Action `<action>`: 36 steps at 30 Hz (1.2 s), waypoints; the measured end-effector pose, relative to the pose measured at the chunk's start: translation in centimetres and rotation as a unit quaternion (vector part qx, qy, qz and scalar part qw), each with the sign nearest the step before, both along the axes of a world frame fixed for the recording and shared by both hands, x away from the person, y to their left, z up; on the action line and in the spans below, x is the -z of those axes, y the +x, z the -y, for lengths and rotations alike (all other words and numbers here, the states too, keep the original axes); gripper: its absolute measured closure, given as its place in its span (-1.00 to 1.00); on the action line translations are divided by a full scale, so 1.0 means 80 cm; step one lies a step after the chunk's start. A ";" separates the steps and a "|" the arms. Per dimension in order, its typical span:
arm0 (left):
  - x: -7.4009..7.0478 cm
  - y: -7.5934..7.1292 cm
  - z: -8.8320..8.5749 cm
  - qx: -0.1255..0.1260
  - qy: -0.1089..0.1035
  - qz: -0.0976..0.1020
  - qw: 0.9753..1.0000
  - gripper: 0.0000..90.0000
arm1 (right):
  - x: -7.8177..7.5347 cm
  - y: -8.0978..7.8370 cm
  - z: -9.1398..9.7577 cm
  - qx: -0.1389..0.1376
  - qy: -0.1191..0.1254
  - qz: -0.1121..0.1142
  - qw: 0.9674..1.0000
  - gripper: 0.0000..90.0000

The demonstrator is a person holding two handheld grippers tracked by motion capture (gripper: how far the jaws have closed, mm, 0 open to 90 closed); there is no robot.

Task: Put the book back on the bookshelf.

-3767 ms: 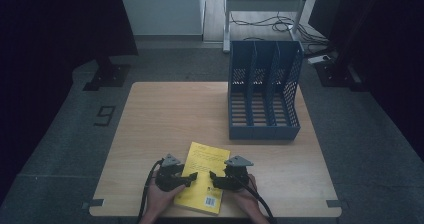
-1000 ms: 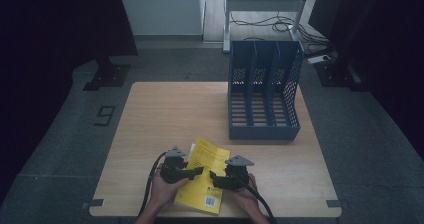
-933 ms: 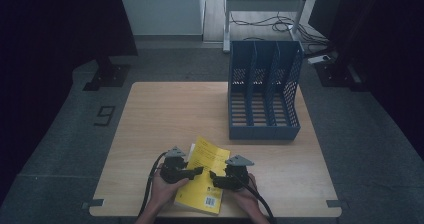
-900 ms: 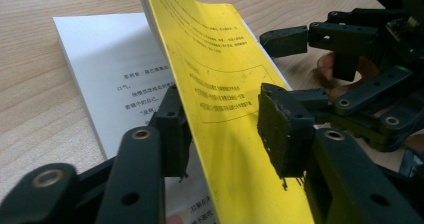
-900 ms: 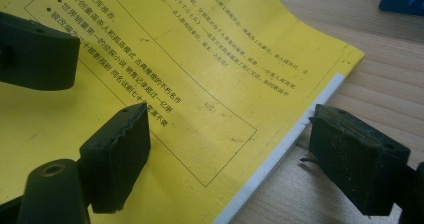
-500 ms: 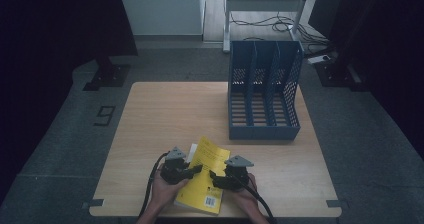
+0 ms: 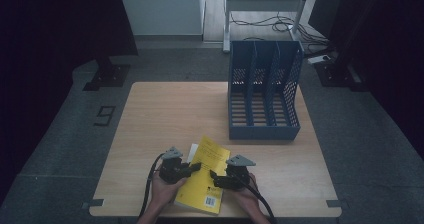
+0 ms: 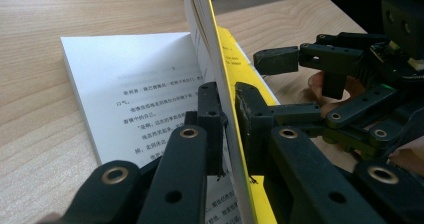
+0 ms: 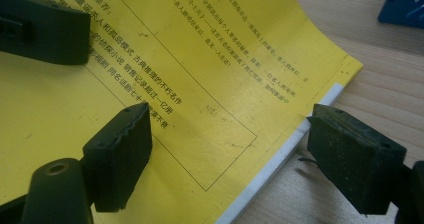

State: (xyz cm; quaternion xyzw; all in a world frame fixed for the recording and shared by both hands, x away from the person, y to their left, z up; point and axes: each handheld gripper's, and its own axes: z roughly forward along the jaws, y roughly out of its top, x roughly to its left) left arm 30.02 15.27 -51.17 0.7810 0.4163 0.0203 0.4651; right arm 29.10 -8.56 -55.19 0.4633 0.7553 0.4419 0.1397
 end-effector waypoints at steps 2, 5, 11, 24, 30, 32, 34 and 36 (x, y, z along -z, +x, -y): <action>-0.001 -0.001 0.000 0.001 -0.007 0.002 1.000 0.86 | -0.002 -0.001 0.001 -0.007 -0.003 0.008 1.000 -0.59; -0.002 -0.001 0.000 0.000 -0.014 0.006 1.000 0.88 | -0.004 -0.002 0.002 -0.011 -0.006 0.015 1.000 -0.59; -0.003 -0.003 0.002 -0.003 -0.021 0.020 1.000 0.88 | -0.006 -0.001 0.006 -0.013 0.001 0.008 1.000 -0.59; -0.006 -0.009 0.009 -0.004 -0.028 0.056 0.998 0.92 | -0.008 0.001 0.013 -0.014 0.004 0.002 1.000 -0.59; -0.013 -0.013 0.012 -0.001 -0.026 0.075 0.997 0.92 | -0.011 0.001 0.017 -0.014 0.012 0.006 1.000 -0.59; -0.015 -0.014 0.012 0.000 -0.028 0.079 0.997 0.92 | -0.012 0.002 0.020 -0.011 0.016 0.006 1.000 -0.59; -0.017 -0.015 0.013 0.001 -0.028 0.083 0.996 0.92 | -0.013 0.002 0.022 -0.010 0.020 0.006 1.000 -0.59; -0.019 -0.017 0.012 0.002 -0.031 0.088 0.996 0.92 | -0.014 0.003 0.024 -0.010 0.024 0.007 1.000 -0.59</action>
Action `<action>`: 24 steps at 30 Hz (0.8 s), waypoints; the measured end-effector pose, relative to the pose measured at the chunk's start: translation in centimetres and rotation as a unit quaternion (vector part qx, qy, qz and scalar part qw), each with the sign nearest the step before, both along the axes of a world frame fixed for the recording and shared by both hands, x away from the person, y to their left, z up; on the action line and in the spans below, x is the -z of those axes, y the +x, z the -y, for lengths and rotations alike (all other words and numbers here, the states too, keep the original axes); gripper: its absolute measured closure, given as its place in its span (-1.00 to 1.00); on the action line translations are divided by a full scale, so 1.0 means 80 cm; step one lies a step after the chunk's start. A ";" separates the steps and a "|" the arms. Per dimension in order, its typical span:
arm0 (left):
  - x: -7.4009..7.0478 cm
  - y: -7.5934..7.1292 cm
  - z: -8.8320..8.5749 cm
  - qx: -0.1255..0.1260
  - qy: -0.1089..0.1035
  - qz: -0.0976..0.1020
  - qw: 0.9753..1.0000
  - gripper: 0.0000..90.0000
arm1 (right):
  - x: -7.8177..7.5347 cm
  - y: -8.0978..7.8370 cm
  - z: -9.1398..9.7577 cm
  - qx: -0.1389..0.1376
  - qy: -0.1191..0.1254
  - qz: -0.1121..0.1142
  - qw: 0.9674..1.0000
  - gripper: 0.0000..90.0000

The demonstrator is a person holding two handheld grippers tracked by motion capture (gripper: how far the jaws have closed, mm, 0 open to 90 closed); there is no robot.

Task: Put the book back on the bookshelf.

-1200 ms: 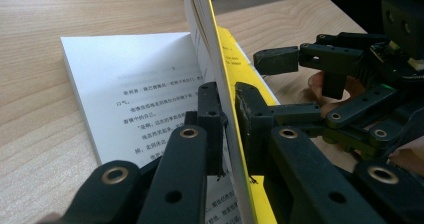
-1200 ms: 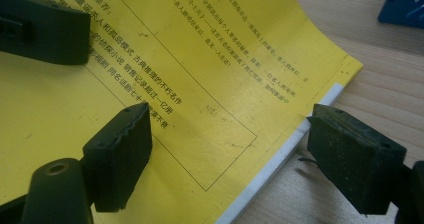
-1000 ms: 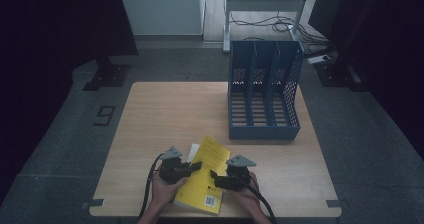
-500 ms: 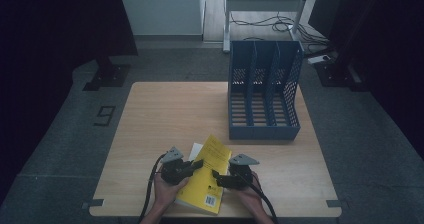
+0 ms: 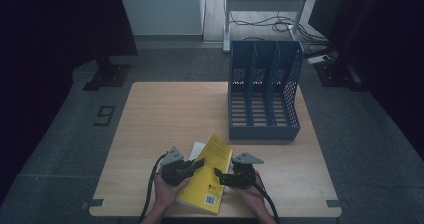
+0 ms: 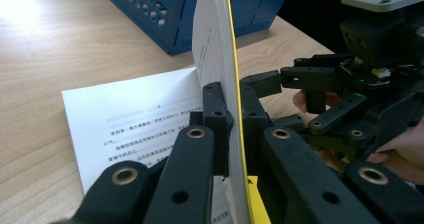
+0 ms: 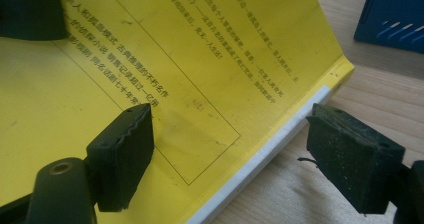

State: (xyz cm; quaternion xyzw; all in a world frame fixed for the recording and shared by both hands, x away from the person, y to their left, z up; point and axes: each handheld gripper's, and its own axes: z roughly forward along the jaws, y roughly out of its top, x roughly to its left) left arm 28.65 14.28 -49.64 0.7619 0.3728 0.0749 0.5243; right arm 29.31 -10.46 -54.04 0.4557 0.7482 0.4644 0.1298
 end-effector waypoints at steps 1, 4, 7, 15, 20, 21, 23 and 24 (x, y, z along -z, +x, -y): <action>-0.001 -0.001 0.000 0.001 -0.001 0.002 1.000 0.92 | -0.001 0.000 0.001 0.000 0.002 0.001 1.000 -0.59; -0.005 -0.003 -0.001 0.003 -0.002 0.008 1.000 0.92 | -0.003 0.001 0.003 -0.003 0.004 0.006 1.000 -0.59; -0.011 -0.005 -0.002 0.006 -0.005 0.016 1.000 0.92 | -0.006 0.002 0.006 -0.004 0.010 0.008 1.000 -0.60; -0.024 -0.012 -0.007 0.008 -0.012 0.027 1.000 0.93 | -0.011 0.003 0.011 -0.015 0.022 0.018 0.999 -0.63; -0.034 -0.018 -0.007 0.015 -0.015 0.039 0.999 0.93 | -0.015 0.003 0.013 -0.027 0.048 0.020 0.998 -0.67; -0.036 -0.020 -0.007 0.016 -0.016 0.041 0.999 0.93 | -0.015 0.003 0.013 -0.029 0.054 0.019 0.998 -0.68; -0.039 -0.022 -0.007 0.020 -0.018 0.043 0.999 0.93 | -0.017 0.003 0.014 -0.034 0.067 0.020 0.997 -0.68; -0.040 -0.023 -0.007 0.022 -0.021 0.044 0.999 0.93 | -0.018 0.003 0.014 -0.036 0.069 0.022 0.997 -0.70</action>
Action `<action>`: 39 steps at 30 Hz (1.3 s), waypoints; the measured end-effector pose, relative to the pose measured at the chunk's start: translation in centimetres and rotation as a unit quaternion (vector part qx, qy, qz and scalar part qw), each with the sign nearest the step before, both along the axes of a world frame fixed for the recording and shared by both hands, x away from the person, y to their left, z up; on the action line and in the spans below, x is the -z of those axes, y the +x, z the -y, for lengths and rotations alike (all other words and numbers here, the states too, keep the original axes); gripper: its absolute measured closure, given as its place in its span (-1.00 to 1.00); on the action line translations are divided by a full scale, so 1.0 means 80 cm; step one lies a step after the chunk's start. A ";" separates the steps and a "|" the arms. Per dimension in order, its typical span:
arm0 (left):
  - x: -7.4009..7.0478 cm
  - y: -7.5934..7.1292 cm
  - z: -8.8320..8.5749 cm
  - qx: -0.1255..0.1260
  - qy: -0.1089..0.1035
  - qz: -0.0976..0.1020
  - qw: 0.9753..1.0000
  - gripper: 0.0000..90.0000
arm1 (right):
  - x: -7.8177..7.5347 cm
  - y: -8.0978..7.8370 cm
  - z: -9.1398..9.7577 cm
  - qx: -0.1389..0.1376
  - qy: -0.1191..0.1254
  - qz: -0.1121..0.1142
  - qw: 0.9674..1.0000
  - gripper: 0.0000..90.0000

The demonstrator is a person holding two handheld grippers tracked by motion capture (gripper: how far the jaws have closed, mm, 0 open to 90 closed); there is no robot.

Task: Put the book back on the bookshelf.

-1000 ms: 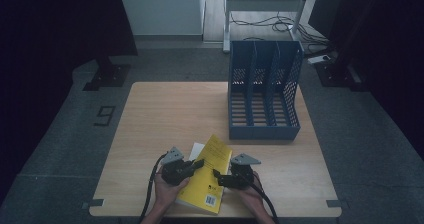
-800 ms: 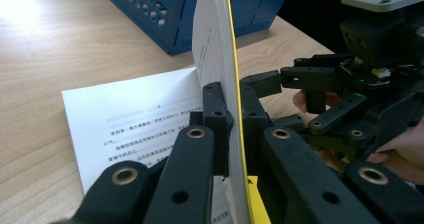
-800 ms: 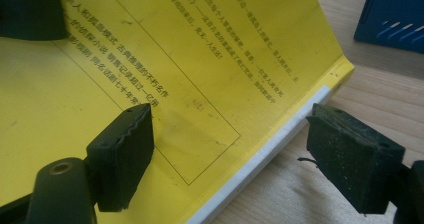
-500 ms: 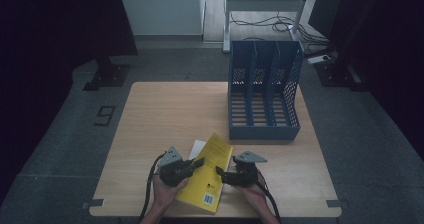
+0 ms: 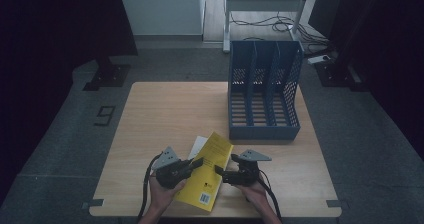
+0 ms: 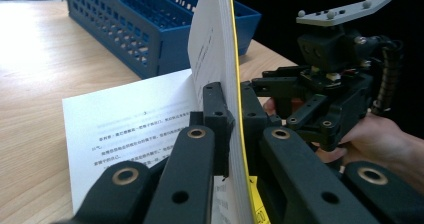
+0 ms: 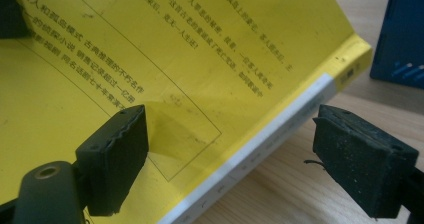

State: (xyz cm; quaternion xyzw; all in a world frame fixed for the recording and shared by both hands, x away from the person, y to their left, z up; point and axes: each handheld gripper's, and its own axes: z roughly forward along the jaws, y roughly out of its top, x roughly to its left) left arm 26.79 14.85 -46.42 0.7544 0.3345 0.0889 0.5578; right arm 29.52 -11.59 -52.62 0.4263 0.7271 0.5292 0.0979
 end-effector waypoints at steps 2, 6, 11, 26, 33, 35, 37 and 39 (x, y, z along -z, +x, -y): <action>-0.002 -0.001 -0.001 0.001 -0.003 0.001 1.000 0.93 | -0.002 -0.001 0.000 0.000 0.005 0.007 1.000 -0.70; -0.005 -0.001 -0.004 0.003 -0.009 -0.002 1.000 0.93 | -0.001 0.001 0.003 -0.003 0.024 -0.005 1.000 -0.70; -0.008 -0.006 -0.004 0.005 -0.013 0.008 1.000 0.93 | 0.000 0.003 0.002 -0.009 0.033 -0.009 0.999 -0.71; -0.005 -0.003 -0.005 0.024 -0.025 -0.010 0.999 0.93 | 0.004 0.003 0.001 -0.027 0.064 -0.033 0.997 -0.71; -0.007 -0.001 -0.010 0.029 -0.036 -0.013 0.999 0.93 | -0.001 0.000 0.006 -0.028 0.084 -0.022 0.996 -0.69; -0.007 -0.001 -0.011 0.030 -0.038 -0.014 0.999 0.93 | -0.002 -0.001 0.007 -0.028 0.087 -0.019 0.996 -0.68; -0.007 -0.001 -0.011 0.032 -0.037 -0.013 0.999 0.93 | -0.003 -0.001 0.009 -0.027 0.089 -0.016 0.996 -0.67; -0.007 -0.001 -0.012 0.031 -0.039 -0.013 0.999 0.93 | -0.004 -0.002 0.010 -0.024 0.090 -0.009 0.996 -0.64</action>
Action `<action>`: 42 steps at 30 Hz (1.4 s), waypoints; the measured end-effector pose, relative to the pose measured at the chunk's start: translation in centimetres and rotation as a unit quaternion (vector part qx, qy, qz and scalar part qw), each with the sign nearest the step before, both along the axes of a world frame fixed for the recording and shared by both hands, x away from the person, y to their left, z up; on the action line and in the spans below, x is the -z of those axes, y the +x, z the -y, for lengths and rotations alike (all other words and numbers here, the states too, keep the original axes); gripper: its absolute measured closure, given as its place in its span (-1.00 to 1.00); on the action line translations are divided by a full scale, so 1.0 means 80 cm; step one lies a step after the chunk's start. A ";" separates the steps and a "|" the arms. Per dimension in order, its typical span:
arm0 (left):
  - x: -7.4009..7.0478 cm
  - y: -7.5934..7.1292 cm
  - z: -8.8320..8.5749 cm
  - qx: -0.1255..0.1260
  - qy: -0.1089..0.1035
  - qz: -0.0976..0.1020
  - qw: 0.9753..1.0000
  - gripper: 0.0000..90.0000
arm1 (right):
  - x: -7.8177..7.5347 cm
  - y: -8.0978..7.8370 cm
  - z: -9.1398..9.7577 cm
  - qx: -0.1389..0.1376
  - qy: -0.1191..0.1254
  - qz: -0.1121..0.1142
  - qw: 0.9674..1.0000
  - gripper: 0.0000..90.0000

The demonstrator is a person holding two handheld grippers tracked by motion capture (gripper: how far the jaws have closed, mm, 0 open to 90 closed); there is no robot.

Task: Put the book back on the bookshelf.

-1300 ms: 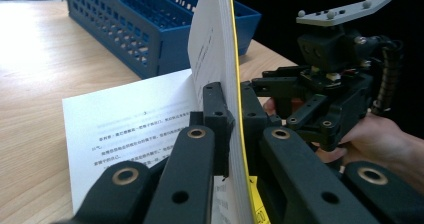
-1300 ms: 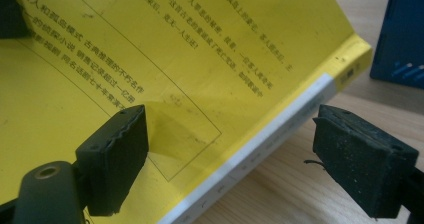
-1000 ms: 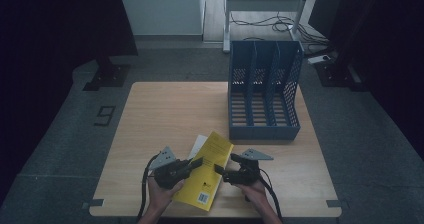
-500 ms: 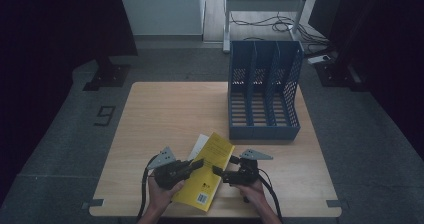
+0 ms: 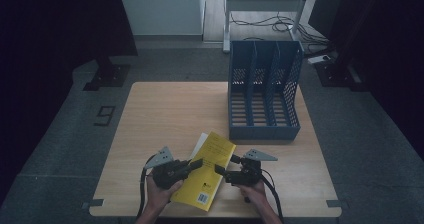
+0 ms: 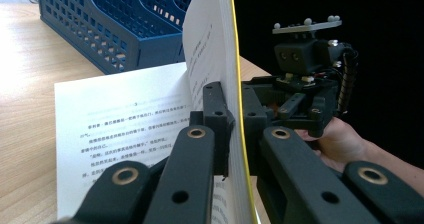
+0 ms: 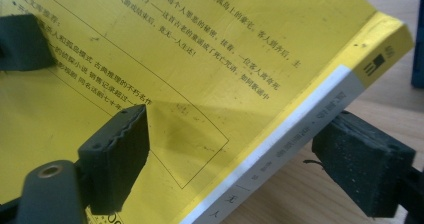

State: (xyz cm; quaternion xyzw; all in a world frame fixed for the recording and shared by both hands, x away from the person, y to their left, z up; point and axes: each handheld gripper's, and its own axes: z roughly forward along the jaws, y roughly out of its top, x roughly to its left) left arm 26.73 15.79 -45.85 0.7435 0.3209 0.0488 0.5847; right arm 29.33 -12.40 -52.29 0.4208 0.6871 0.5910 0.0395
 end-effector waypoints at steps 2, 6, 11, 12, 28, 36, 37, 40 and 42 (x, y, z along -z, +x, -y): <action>-0.001 0.000 -0.001 0.001 -0.002 0.001 1.000 0.93 | -0.003 -0.004 0.001 0.010 -0.003 0.018 1.000 -0.62; -0.003 0.000 -0.006 0.001 -0.010 0.002 1.000 0.93 | -0.009 -0.010 0.002 0.018 -0.003 0.044 0.999 -0.56; -0.001 0.001 -0.006 0.004 -0.013 -0.001 1.000 0.93 | -0.015 -0.012 0.008 0.020 0.013 0.052 0.998 -0.53; -0.001 0.001 -0.005 0.005 -0.013 -0.001 1.000 0.93 | -0.015 -0.012 0.009 0.020 0.013 0.051 0.998 -0.52; 0.003 0.005 -0.010 -0.003 -0.009 -0.012 1.000 0.93 | -0.023 -0.020 0.008 0.020 0.000 0.084 0.996 -0.29; 0.004 0.006 -0.011 -0.001 -0.011 -0.016 1.000 0.93 | -0.026 -0.024 0.011 0.027 0.001 0.099 0.995 -0.05; 0.004 0.006 -0.011 0.000 -0.011 -0.016 1.000 0.93 | -0.027 -0.024 0.011 0.026 0.002 0.100 0.995 -0.03; 0.006 0.007 -0.010 0.004 -0.013 -0.021 1.000 0.93 | -0.028 -0.025 0.011 0.022 0.008 0.105 0.994 0.03; 0.006 0.008 -0.011 0.004 -0.013 -0.022 1.000 0.93 | -0.029 -0.025 0.012 0.019 0.009 0.107 0.994 0.06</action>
